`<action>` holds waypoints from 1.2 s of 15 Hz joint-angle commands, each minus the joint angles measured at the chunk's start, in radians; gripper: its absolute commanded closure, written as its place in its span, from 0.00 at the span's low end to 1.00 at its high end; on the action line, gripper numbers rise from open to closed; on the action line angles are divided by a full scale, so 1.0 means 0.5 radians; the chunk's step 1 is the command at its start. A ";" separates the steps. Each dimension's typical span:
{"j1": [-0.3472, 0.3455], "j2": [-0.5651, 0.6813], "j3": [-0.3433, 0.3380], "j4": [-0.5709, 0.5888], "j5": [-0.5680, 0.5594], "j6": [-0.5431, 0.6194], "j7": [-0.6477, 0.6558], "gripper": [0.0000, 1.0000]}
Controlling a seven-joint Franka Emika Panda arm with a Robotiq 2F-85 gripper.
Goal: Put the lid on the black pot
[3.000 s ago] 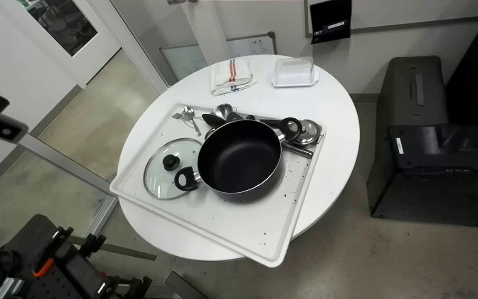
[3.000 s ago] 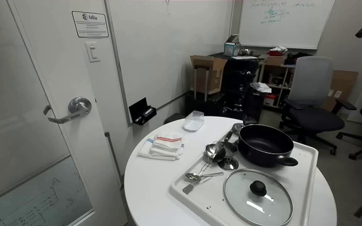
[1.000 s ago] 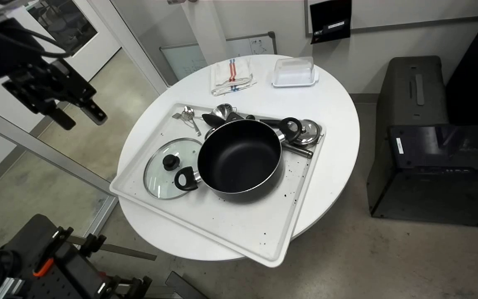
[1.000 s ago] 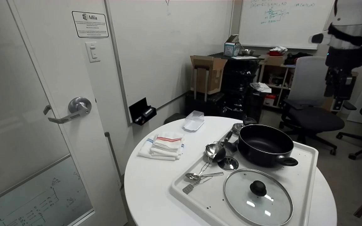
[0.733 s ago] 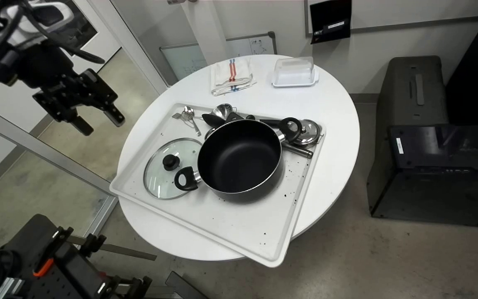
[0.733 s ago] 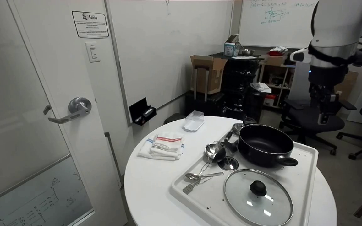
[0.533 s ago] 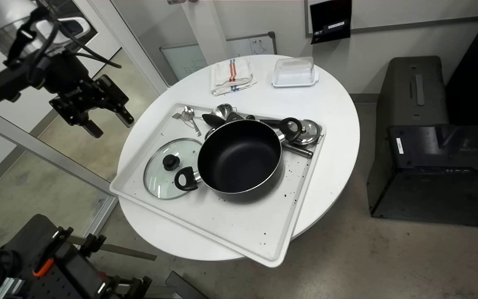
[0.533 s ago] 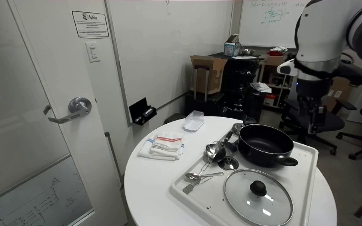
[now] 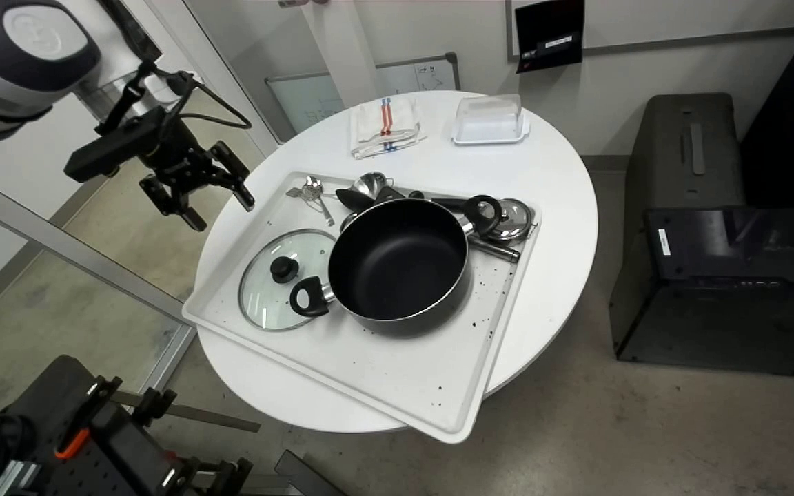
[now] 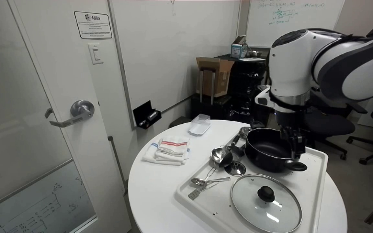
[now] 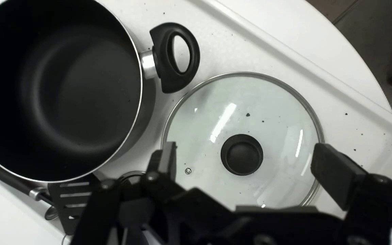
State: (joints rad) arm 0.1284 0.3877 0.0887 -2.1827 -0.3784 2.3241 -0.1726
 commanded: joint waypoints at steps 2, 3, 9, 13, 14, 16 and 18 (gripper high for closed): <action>0.052 0.345 -0.016 0.328 -0.105 -0.066 -0.133 0.00; 0.055 0.397 -0.015 0.376 -0.105 -0.082 -0.165 0.00; 0.073 0.653 -0.012 0.559 -0.128 -0.156 -0.344 0.00; 0.108 0.775 -0.029 0.593 -0.208 -0.186 -0.387 0.00; 0.117 0.797 -0.033 0.594 -0.232 -0.193 -0.395 0.00; 0.138 0.841 -0.042 0.584 -0.292 -0.194 -0.393 0.00; 0.164 0.883 -0.053 0.577 -0.356 -0.176 -0.381 0.00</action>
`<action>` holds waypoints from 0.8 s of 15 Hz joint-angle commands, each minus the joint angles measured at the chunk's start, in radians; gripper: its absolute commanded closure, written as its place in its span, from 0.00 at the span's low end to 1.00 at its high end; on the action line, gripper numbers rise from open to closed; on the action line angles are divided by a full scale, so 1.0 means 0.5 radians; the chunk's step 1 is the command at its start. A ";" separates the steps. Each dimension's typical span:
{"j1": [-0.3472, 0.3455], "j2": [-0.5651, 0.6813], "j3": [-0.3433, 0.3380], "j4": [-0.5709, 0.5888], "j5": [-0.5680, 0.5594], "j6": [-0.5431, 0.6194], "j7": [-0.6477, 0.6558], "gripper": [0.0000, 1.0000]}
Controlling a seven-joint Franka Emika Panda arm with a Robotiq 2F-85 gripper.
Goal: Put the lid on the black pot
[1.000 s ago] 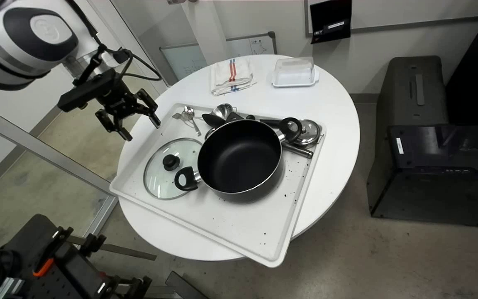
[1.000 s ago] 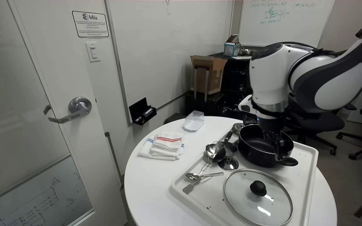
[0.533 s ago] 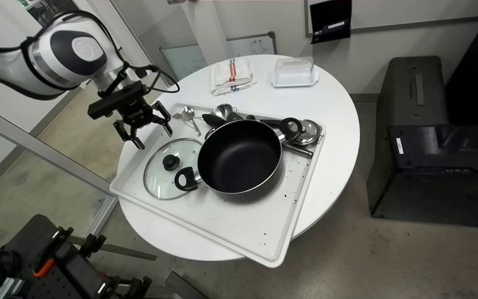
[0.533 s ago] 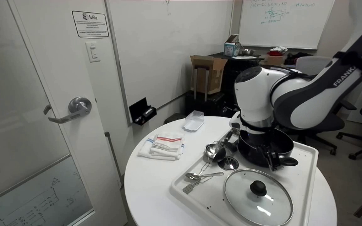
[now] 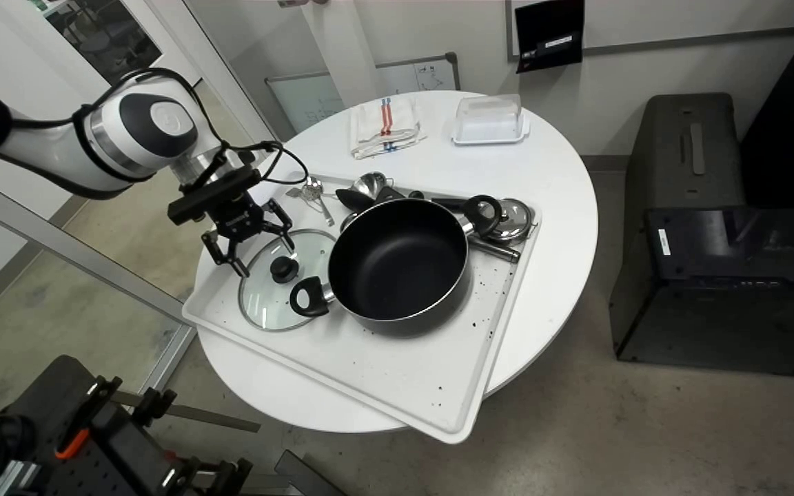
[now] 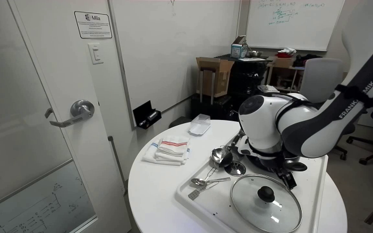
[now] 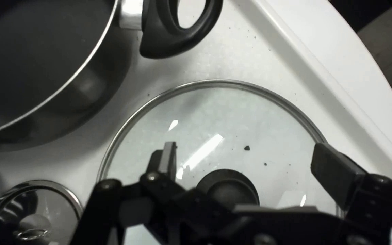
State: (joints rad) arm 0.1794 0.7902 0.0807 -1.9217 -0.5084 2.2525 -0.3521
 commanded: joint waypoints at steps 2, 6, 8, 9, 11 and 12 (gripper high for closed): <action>0.084 0.113 -0.041 0.059 -0.147 -0.011 -0.007 0.00; 0.098 0.156 -0.023 0.077 -0.206 0.080 0.016 0.00; 0.105 0.174 -0.024 0.091 -0.233 0.140 0.010 0.00; 0.106 0.180 -0.024 0.096 -0.247 0.169 0.007 0.00; 0.103 0.193 -0.022 0.109 -0.270 0.210 -0.008 0.00; 0.101 0.202 -0.019 0.118 -0.278 0.216 -0.017 0.00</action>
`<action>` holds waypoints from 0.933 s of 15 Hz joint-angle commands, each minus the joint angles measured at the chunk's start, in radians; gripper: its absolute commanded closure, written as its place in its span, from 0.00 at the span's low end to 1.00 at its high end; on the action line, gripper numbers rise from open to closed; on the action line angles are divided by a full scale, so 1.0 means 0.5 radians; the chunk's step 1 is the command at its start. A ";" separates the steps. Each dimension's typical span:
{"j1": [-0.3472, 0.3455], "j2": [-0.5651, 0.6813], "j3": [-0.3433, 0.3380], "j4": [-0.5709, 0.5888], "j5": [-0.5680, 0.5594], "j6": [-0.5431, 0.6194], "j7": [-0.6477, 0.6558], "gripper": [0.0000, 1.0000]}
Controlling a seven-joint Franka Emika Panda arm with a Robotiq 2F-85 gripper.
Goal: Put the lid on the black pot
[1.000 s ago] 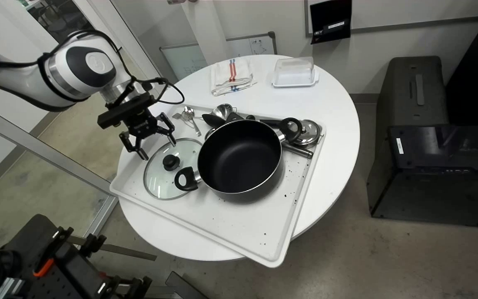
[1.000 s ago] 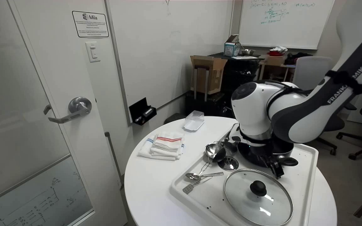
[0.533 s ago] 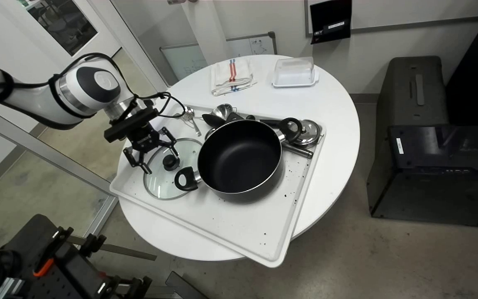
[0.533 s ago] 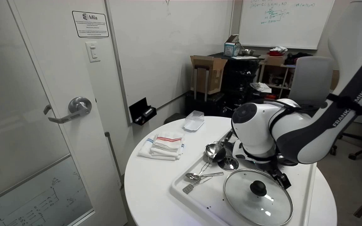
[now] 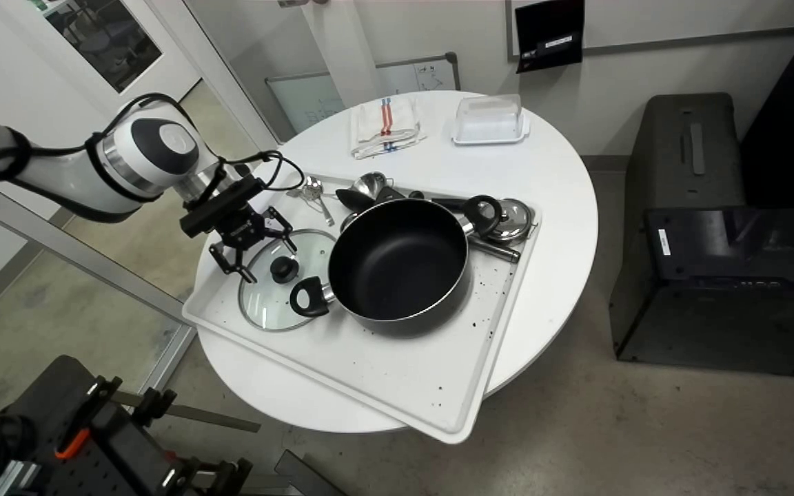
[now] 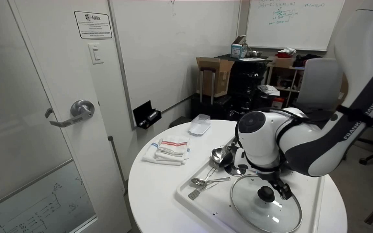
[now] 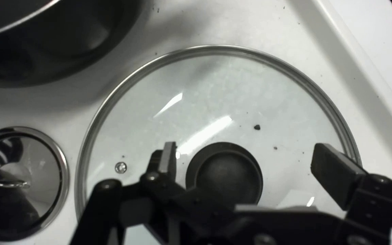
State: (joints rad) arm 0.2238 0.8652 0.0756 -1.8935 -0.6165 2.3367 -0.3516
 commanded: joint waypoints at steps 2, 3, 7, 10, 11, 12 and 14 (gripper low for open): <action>0.010 0.064 -0.005 0.075 -0.066 0.041 -0.026 0.00; 0.011 0.068 0.000 0.082 -0.065 0.027 -0.032 0.00; 0.017 0.096 0.013 0.107 -0.067 0.022 -0.046 0.00; 0.031 0.125 0.008 0.132 -0.080 0.023 -0.042 0.00; 0.034 0.130 0.008 0.138 -0.081 0.021 -0.042 0.00; 0.035 0.134 0.006 0.143 -0.084 0.021 -0.044 0.25; 0.036 0.145 0.004 0.154 -0.088 0.014 -0.047 0.33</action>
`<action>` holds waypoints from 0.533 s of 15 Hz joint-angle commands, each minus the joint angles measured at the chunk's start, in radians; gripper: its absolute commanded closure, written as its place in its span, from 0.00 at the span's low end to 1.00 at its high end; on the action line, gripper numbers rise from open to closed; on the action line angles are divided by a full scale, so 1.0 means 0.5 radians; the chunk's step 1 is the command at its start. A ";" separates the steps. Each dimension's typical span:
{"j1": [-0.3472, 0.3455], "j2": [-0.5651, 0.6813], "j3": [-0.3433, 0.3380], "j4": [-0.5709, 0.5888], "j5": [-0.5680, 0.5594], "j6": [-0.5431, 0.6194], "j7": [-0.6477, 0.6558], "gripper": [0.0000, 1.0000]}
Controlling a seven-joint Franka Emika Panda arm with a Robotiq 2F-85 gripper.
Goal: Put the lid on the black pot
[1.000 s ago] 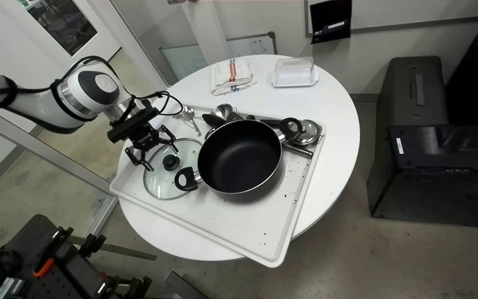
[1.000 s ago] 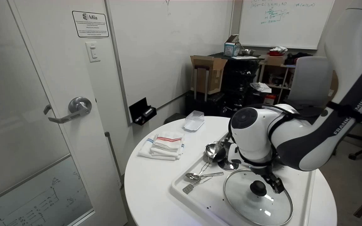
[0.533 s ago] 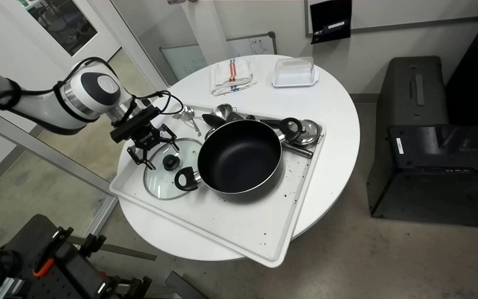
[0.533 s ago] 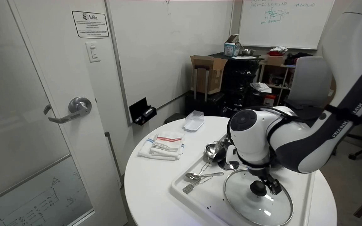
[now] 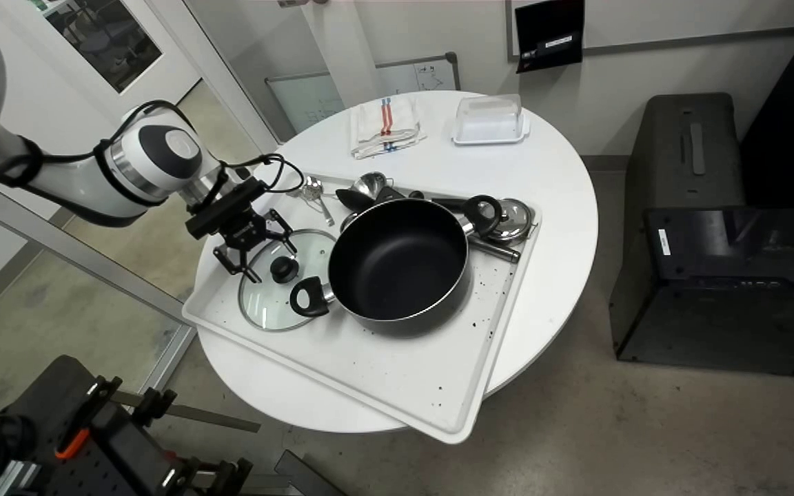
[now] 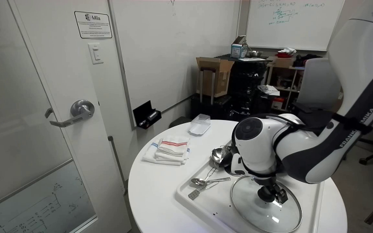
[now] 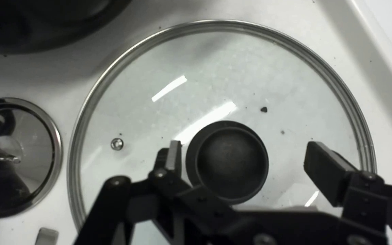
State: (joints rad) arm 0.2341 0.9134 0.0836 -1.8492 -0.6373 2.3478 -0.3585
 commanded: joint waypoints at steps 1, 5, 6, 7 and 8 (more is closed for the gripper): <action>0.014 0.052 -0.011 0.069 -0.048 -0.009 -0.035 0.40; 0.010 0.048 -0.012 0.073 -0.057 -0.010 -0.037 0.72; 0.010 0.044 -0.013 0.067 -0.059 -0.007 -0.035 0.75; 0.011 0.041 -0.014 0.063 -0.063 -0.007 -0.034 0.75; 0.011 0.036 -0.015 0.057 -0.067 -0.005 -0.031 0.75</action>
State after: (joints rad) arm 0.2344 0.9214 0.0821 -1.8375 -0.6462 2.3471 -0.3598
